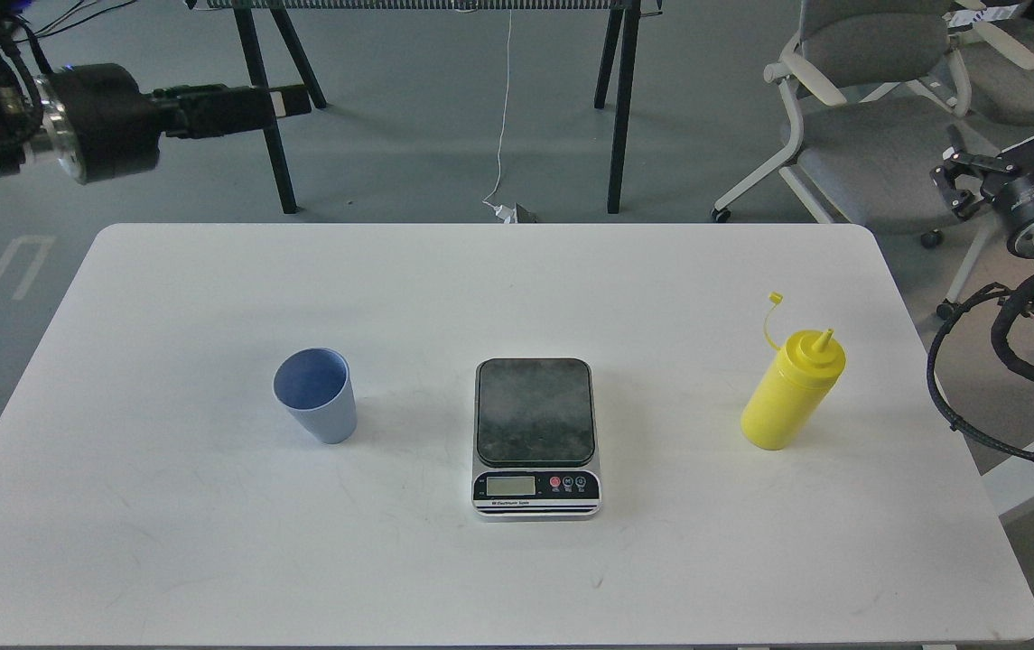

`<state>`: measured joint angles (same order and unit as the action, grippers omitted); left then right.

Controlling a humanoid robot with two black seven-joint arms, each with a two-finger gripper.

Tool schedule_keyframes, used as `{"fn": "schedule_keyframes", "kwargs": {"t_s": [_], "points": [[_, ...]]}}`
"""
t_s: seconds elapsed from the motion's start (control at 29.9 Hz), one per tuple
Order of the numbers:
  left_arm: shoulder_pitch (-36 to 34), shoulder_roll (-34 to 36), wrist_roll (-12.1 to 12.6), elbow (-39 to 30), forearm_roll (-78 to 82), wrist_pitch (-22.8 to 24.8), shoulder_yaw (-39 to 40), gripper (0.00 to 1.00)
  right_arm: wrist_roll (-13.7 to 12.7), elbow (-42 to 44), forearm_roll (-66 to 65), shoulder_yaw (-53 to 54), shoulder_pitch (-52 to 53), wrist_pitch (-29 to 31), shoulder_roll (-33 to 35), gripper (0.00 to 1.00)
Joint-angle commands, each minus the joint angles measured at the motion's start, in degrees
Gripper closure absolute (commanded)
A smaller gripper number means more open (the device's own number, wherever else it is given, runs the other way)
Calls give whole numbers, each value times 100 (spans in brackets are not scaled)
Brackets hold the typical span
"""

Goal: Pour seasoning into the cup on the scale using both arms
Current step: 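Move the left gripper out and down toward the blue cup, then lower the left gripper onto the blue cup and grasp it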

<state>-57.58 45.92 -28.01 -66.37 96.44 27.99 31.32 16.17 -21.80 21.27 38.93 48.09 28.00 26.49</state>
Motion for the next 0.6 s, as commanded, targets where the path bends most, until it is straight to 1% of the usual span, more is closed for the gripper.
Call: {"fn": "schedule_keyframes", "kwargs": {"t_s": [0.0,0.17,0.43,0.57], "points": [[10,-346,1,-34,875,1,-503,0,0,0,-8,0,-1,0,-3,1],[-43,-557,1,-34,1368,1,-1259,0,0,0,0,0,-1,0,5,1],[-61,-540,1,89,1966,1,-1778,0,0,0,0,9,-19,0,5,1],[-25,-531,1,212,2125,1,-1814,0,0,0,0,9,-28,0,-3,1]]}}
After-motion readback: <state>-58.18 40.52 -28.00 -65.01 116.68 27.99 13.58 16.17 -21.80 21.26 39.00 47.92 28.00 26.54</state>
